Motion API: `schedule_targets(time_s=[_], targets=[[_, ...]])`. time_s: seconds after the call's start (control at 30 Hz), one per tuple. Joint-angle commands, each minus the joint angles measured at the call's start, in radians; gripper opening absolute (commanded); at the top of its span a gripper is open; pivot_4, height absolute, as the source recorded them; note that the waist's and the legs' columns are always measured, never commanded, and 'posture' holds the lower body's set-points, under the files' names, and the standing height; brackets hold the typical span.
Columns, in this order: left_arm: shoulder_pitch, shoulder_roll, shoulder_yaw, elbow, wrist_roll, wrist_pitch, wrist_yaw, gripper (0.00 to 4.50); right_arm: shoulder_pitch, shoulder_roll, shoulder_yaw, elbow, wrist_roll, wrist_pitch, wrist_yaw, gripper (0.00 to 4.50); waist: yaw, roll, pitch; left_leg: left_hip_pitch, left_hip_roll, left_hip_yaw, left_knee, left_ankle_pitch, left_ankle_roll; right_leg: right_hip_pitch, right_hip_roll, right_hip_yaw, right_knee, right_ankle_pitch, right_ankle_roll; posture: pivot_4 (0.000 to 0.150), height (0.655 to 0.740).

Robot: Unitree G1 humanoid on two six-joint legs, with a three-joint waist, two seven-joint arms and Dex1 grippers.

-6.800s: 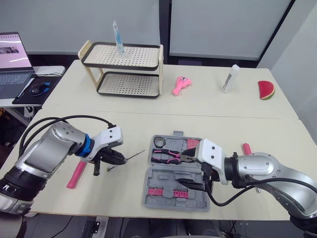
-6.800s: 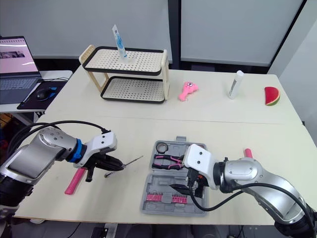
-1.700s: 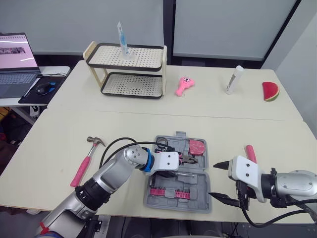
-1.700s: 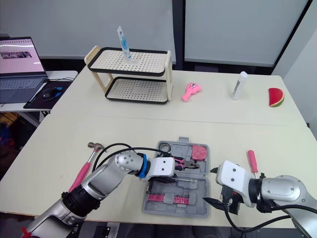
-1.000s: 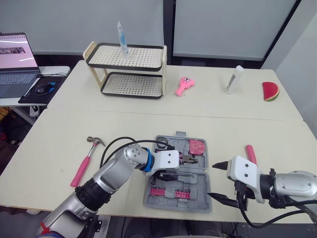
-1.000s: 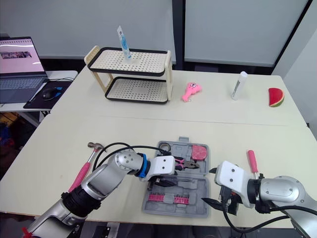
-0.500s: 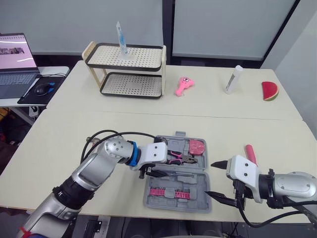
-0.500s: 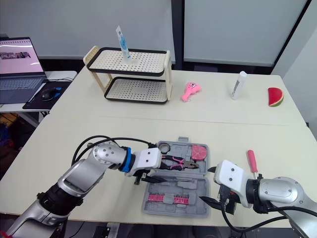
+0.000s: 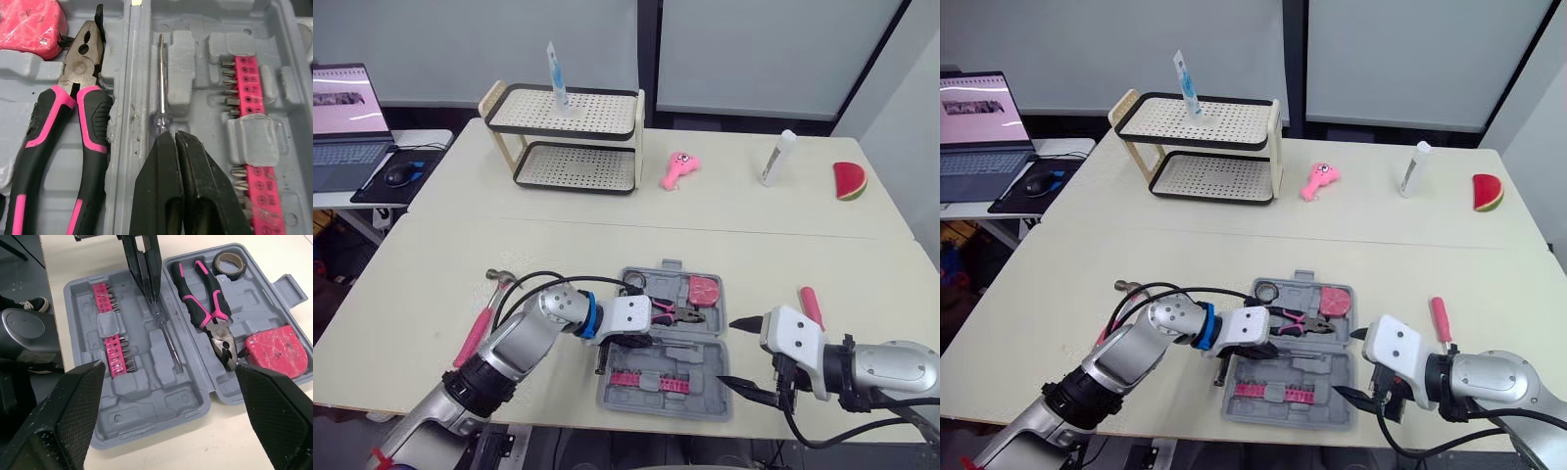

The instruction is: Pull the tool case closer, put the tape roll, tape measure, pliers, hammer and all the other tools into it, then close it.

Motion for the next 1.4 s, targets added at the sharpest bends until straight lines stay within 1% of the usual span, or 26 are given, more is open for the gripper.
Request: schedule_targets(time_s=[0.03, 0.27, 0.5, 0.7, 0.87, 0.97, 1.03, 1.1, 1.17, 1.2, 1.3, 1.4], targets=[[-0.013, -0.023, -0.015, 0.020, 0.025, -0.032, 0.016, 0.04, -0.011, 0.002, -0.003, -0.038, 0.013, 0.002, -0.005, 4.50, 0.000, 0.000, 0.000, 0.000, 0.000, 0.000, 0.000, 0.000, 0.000, 0.000, 0.000, 0.000, 0.000, 0.000, 0.000, 0.150, 0.7350], [-0.006, -0.038, -0.037, 0.072, 0.071, -0.061, 0.025, 0.04, -0.012, -0.003, -0.007, -0.043, 0.020, 0.009, -0.010, 4.50, 0.000, 0.000, 0.000, 0.000, 0.000, 0.000, 0.000, 0.000, 0.000, 0.000, 0.000, 0.000, 0.000, 0.000, 0.000, 0.150, 0.7350], [0.022, -0.029, -0.044, 0.074, 0.095, -0.073, 0.028, 0.04, -0.014, -0.006, -0.009, -0.043, 0.022, 0.010, -0.011, 4.50, 0.000, 0.000, 0.000, 0.001, 0.000, 0.000, 0.000, 0.000, 0.000, 0.001, 0.000, 0.000, 0.000, 0.000, 0.000, 0.150, 0.7350], [0.026, -0.018, 0.013, 0.035, 0.057, -0.028, 0.027, 0.04, -0.016, 0.002, -0.017, -0.035, 0.019, -0.002, -0.014, 4.50, -0.001, 0.000, 0.000, 0.001, 0.000, 0.000, 0.000, 0.000, 0.000, 0.001, 0.000, 0.000, 0.000, 0.000, 0.000, 0.150, 0.7350], [0.029, 0.024, 0.091, -0.026, -0.017, 0.024, -0.004, 0.04, -0.018, 0.016, -0.029, -0.029, 0.022, -0.011, -0.021, 4.50, -0.004, 0.000, 0.000, 0.001, 0.000, 0.000, 0.000, 0.000, 0.000, 0.000, 0.000, 0.000, 0.000, 0.000, 0.000, 0.150, 0.7350], [0.051, 0.067, 0.181, -0.062, -0.093, 0.026, -0.020, 0.04, -0.030, 0.033, -0.040, -0.021, 0.022, -0.026, -0.033, 4.50, -0.004, 0.000, 0.000, 0.000, 0.000, 0.000, 0.000, 0.000, 0.000, 0.000, 0.000, 0.000, 0.000, 0.000, 0.000, 0.150, 0.7350], [0.087, 0.115, 0.290, -0.071, -0.172, 0.007, -0.042, 0.04, -0.030, 0.044, -0.060, -0.011, 0.011, -0.053, -0.037, 4.50, -0.004, 0.000, 0.000, 0.000, 0.000, 0.000, 0.000, 0.000, 0.000, 0.000, 0.000, 0.000, 0.000, 0.000, 0.000, 0.150, 0.7350], [0.113, 0.134, 0.391, -0.068, -0.247, 0.029, -0.037, 0.04, -0.018, 0.065, -0.083, 0.004, -0.007, -0.090, -0.045, 4.50, -0.004, 0.000, 0.000, 0.000, 0.000, 0.000, -0.001, 0.000, 0.000, -0.001, 0.000, 0.000, 0.000, 0.000, 0.000, 0.150, 0.7350], [0.128, 0.139, 0.449, -0.062, -0.290, 0.052, -0.023, 0.04, 0.001, 0.081, -0.107, 0.018, -0.012, -0.116, -0.045, 4.50, -0.003, 0.000, 0.000, 0.000, 0.000, 0.000, -0.001, 0.000, 0.000, -0.001, 0.000, 0.000, 0.000, 0.000, 0.000, 0.150, 0.7350], [0.144, 0.144, 0.503, -0.041, -0.313, 0.038, -0.017, 0.04, 0.021, 0.094, -0.135, 0.030, -0.020, -0.139, -0.047, 4.50, -0.001, 0.000, 0.000, 0.000, 0.000, 0.000, -0.001, 0.000, 0.000, 0.000, 0.000, 0.000, 0.000, 0.000, 0.000, 0.150, 0.7350], [0.184, 0.138, 0.649, 0.031, -0.346, 0.006, 0.060, 0.04, 0.088, 0.128, -0.227, 0.063, -0.033, -0.205, -0.037, 4.50, 0.000, 0.000, 0.000, 0.000, 0.000, 0.000, 0.000, 0.000, 0.000, 0.000, -0.001, -0.001, 0.000, 0.000, 0.000, 0.150, 0.7350], [0.213, 0.127, 0.785, 0.122, -0.347, -0.036, 0.179, 0.04, 0.168, 0.148, -0.317, 0.093, -0.038, -0.263, -0.007, 4.50, -0.001, 0.000, 0.000, 0.000, 0.000, 0.000, -0.001, 0.000, 0.000, 0.000, -0.001, -0.001, 0.000, 0.000, 0.000, 0.150, 0.7350]])
